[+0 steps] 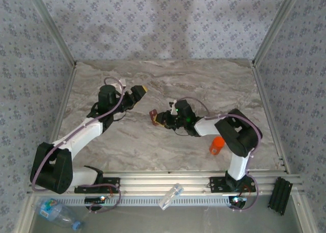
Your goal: Sort the pills into containers
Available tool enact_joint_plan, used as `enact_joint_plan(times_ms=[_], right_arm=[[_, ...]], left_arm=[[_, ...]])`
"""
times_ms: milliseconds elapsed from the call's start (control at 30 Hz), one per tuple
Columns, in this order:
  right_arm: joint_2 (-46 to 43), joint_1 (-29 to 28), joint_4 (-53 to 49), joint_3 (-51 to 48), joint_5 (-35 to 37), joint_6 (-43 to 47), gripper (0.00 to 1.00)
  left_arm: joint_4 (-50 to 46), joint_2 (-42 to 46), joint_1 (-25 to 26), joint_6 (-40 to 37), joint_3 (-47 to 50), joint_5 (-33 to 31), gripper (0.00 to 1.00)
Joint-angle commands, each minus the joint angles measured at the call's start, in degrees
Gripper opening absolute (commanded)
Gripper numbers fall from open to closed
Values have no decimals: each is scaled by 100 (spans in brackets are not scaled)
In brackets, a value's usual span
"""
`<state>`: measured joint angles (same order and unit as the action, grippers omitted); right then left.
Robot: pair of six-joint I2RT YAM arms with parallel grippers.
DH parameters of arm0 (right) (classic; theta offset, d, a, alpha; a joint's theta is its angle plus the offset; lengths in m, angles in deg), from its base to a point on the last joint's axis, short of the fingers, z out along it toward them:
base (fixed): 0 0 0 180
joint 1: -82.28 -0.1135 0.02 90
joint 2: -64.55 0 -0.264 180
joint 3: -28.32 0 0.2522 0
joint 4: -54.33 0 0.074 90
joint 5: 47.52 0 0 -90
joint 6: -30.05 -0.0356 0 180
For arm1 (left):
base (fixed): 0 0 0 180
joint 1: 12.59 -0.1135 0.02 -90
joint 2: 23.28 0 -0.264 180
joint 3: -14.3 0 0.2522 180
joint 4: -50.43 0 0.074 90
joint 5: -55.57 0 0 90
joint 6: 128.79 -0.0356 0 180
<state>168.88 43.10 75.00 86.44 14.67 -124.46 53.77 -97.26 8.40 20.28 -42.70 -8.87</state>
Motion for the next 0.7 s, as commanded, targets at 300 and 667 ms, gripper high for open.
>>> enact_joint_plan(times_ms=[300,667], right_arm=[[342,-94,21,-19,284,-147,31],[207,-149,-418,-190,563,-208,58]], left_arm=[[-163,67,-25,-172,-57,-57,83],[-142,59,-25,-124,-70,-40,83]])
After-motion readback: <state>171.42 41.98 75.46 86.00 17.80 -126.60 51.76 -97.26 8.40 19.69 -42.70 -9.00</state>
